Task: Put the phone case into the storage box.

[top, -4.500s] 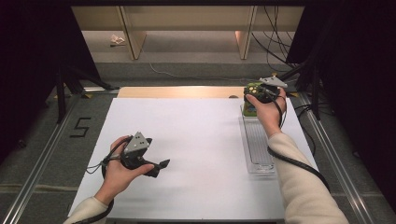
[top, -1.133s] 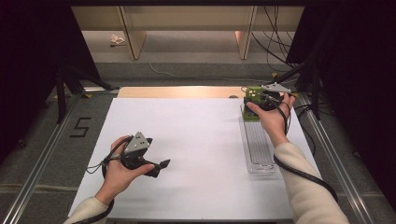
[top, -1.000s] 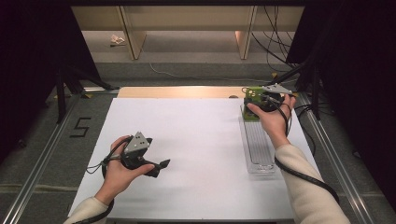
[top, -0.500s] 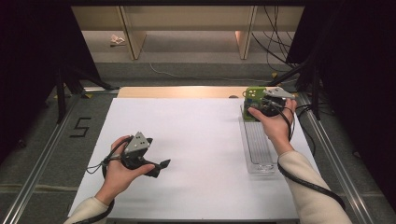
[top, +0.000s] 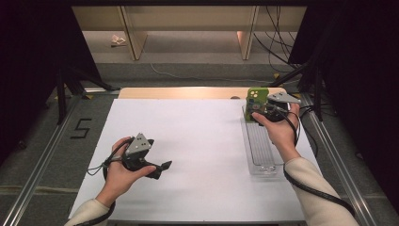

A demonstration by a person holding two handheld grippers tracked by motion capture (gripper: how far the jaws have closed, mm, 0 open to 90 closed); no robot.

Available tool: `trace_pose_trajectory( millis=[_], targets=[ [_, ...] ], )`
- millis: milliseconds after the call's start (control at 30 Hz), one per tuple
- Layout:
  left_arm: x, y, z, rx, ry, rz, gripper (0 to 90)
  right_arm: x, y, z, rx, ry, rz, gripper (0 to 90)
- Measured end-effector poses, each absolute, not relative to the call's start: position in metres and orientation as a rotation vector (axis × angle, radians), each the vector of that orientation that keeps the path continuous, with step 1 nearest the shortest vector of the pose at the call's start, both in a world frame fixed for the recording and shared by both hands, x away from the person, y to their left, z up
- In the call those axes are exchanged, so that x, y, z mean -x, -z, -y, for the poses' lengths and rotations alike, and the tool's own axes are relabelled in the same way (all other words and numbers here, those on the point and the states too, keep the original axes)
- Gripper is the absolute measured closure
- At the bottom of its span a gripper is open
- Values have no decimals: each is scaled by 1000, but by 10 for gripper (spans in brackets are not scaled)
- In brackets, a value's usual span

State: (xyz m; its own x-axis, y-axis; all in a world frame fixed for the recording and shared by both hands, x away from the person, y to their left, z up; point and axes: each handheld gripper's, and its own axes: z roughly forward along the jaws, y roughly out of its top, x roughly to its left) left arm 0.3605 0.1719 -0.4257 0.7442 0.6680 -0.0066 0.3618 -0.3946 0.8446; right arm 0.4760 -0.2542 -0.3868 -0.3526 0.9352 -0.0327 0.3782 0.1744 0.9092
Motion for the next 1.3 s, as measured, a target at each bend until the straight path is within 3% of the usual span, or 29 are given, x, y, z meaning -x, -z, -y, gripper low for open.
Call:
trace_pose_trajectory(
  millis=[1300],
  targets=[
    [-360, 426, -172, -2016, -415, -782, 0, -426, 389, 254, -1122, -1328, -1966, 213]
  ],
)
